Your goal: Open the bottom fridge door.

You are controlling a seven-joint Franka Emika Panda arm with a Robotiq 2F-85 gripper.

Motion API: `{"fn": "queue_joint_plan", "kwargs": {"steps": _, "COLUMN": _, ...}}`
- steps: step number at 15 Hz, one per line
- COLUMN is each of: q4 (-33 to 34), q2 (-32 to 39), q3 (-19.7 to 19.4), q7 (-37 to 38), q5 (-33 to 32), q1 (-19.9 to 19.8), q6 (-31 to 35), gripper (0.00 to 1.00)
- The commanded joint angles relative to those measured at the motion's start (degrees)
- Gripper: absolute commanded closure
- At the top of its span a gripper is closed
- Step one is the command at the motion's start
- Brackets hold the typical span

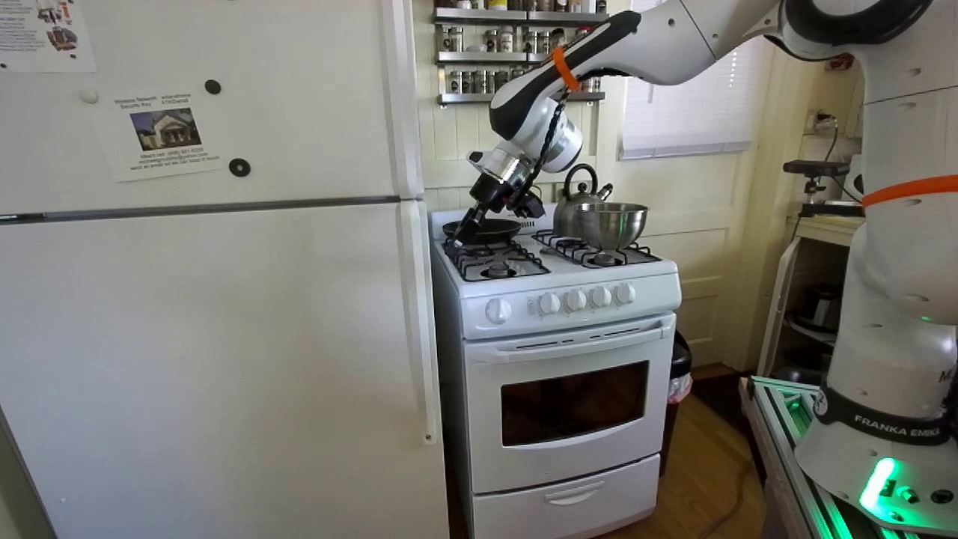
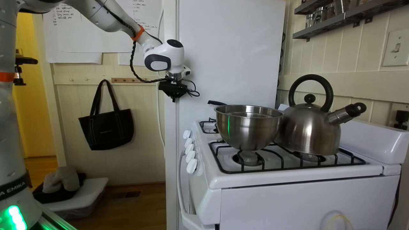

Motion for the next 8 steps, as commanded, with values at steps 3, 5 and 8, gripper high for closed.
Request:
{"fn": "queue_joint_plan", "kwargs": {"steps": 3, "q4": -0.39, "q2": 0.39, "q3": -1.10, "q7": -1.59, "q5": 2.10, "q1": 2.39, "q6": 6.00, "gripper": 1.00}}
{"fn": "queue_joint_plan", "kwargs": {"steps": 5, "q4": -0.23, "q2": 0.59, "q3": -0.83, "q7": -1.55, "q5": 3.32, "q1": 2.65, "q6": 7.33, "gripper": 1.00}}
{"fn": "queue_joint_plan", "kwargs": {"steps": 8, "q4": 0.09, "q2": 0.70, "q3": -0.58, "q7": -2.05, "q5": 5.63, "q1": 3.03, "q6": 7.72, "gripper": 1.00}}
